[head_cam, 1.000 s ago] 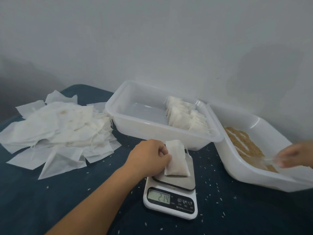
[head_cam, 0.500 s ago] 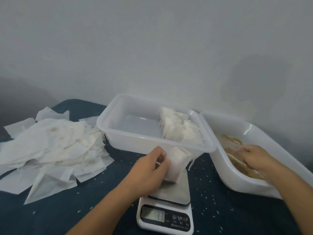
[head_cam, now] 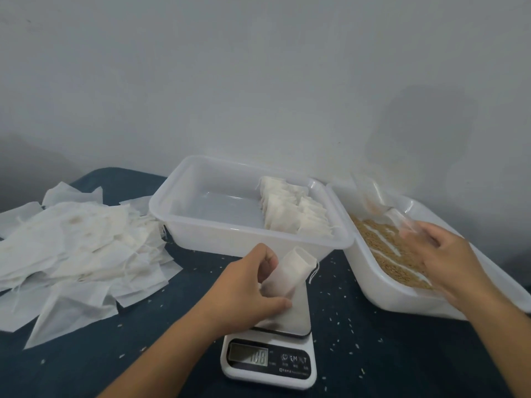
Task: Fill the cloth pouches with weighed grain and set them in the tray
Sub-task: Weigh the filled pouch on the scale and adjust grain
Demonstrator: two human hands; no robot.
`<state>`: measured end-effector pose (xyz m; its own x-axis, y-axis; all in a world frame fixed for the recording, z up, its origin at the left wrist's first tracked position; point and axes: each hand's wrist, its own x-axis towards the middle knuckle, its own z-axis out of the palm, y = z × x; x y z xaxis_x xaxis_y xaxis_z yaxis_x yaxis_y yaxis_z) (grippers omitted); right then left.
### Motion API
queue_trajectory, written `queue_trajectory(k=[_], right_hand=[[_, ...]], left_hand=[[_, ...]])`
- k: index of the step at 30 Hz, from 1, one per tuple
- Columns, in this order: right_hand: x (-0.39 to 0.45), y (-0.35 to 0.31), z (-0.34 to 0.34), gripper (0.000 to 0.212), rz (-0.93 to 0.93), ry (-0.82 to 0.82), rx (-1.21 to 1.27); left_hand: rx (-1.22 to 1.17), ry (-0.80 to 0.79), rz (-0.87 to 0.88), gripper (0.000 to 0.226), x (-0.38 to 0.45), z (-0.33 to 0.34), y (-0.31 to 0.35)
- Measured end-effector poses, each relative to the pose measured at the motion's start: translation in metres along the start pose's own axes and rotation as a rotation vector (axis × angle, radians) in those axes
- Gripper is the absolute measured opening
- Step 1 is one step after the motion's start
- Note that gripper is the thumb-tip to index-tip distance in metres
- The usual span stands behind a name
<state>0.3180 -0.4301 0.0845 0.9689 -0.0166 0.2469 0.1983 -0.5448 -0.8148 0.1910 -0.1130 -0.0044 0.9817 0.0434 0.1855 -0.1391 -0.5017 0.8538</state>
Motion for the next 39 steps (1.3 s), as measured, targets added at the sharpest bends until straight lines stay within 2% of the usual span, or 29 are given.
queue_trajectory(k=[4, 7, 10, 13, 18, 20, 25, 39], right_hand=[[-0.028, -0.02, -0.011, 0.034, -0.011, -0.147, 0.109], [-0.044, -0.03, -0.025, 0.033, -0.018, -0.282, 0.112], [-0.054, -0.037, -0.039, 0.034, -0.082, -0.386, 0.002], [-0.059, -0.046, -0.051, 0.03, -0.13, -0.414, -0.115], [-0.055, -0.05, -0.072, 0.056, -0.149, -0.499, -0.336], [-0.051, -0.05, -0.077, 0.064, -0.15, -0.509, -0.389], [-0.047, -0.066, -0.082, 0.066, -0.157, -0.496, -0.454], [-0.043, -0.116, -0.058, 0.059, -0.338, -0.509, -0.618]], left_hand=[[0.071, -0.023, 0.031, 0.045, 0.0, 0.001, -0.001], [0.196, 0.0, 0.063, 0.029, 0.001, 0.002, -0.001], [0.22, 0.013, 0.056, 0.025, 0.0, 0.002, 0.0], [0.205, 0.009, 0.054, 0.029, -0.001, 0.002, 0.001], [0.235, 0.023, 0.06, 0.026, -0.003, 0.003, 0.002], [0.236, 0.04, 0.071, 0.025, -0.003, 0.002, 0.003], [0.255, 0.082, 0.078, 0.033, 0.0, 0.001, 0.002], [0.243, 0.126, 0.098, 0.031, 0.001, 0.0, 0.0]])
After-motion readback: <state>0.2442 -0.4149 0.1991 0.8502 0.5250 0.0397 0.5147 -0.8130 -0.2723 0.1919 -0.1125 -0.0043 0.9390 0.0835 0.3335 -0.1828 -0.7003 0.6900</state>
